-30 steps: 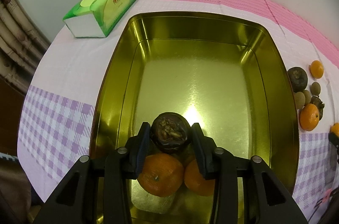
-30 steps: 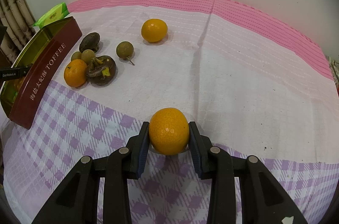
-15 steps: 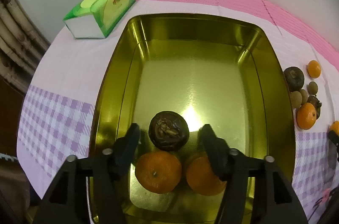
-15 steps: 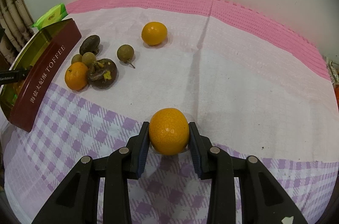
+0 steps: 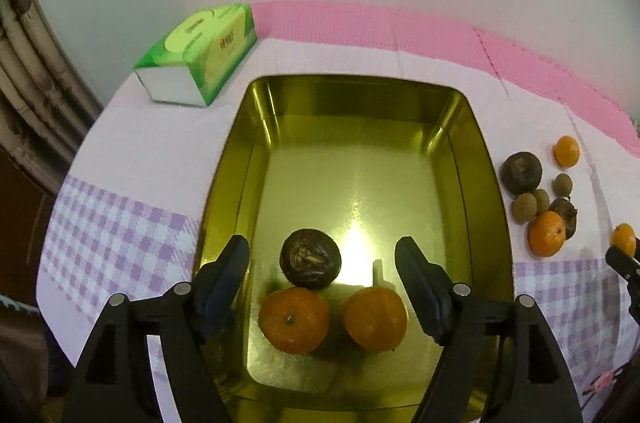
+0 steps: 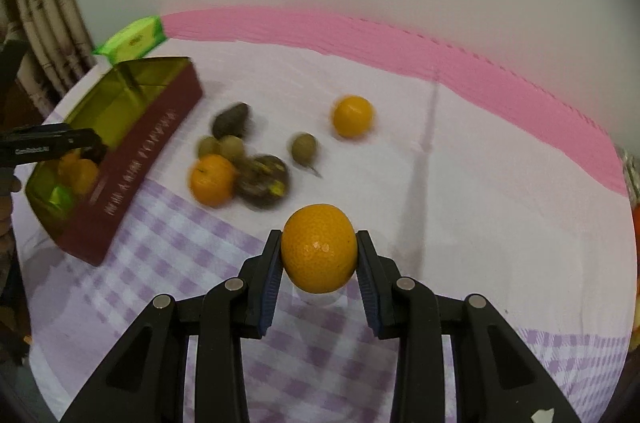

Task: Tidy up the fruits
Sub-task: 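Withdraw the left gripper from the tray while the right gripper carries its orange toward it, then lower the held orange into the tin tray and open the right gripper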

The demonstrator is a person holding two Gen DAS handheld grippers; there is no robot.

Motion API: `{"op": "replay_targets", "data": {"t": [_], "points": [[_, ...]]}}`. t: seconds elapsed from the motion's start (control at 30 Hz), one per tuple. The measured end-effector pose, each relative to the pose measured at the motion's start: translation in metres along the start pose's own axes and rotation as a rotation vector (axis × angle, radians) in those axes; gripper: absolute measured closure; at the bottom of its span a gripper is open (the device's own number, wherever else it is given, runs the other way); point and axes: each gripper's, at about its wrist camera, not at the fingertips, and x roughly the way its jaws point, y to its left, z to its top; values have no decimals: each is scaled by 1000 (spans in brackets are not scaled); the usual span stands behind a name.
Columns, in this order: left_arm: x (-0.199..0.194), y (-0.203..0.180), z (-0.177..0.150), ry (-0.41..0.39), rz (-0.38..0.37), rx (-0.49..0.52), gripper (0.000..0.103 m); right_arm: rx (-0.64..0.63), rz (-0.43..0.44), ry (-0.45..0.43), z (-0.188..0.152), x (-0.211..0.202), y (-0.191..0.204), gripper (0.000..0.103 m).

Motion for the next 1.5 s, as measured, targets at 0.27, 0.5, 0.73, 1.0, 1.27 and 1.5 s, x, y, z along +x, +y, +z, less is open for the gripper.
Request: {"op": "replay_targets", "data": {"t": [0.27,0.5,0.73,1.0,1.27,1.5], "points": [[-23,12,-4,-55,38,-25,25,-87,94,-32,24,-5,55,70],[-38,44,-13,-69,70,-128,23,-180,168,-46,52,3,117,70],[-44,75,-25,-57,118,-238,23,-277,220,-50,66,14,169,70],[-46,85,-36,-42,123,-293,22,-314,240,-11,83,41,200,70],[-38,92,-37,-18,134,-321,22,-338,208,10,91,64,214,70],[-33,95,-39,5,136,-334,22,-350,196,39,89,77,219,70]]}}
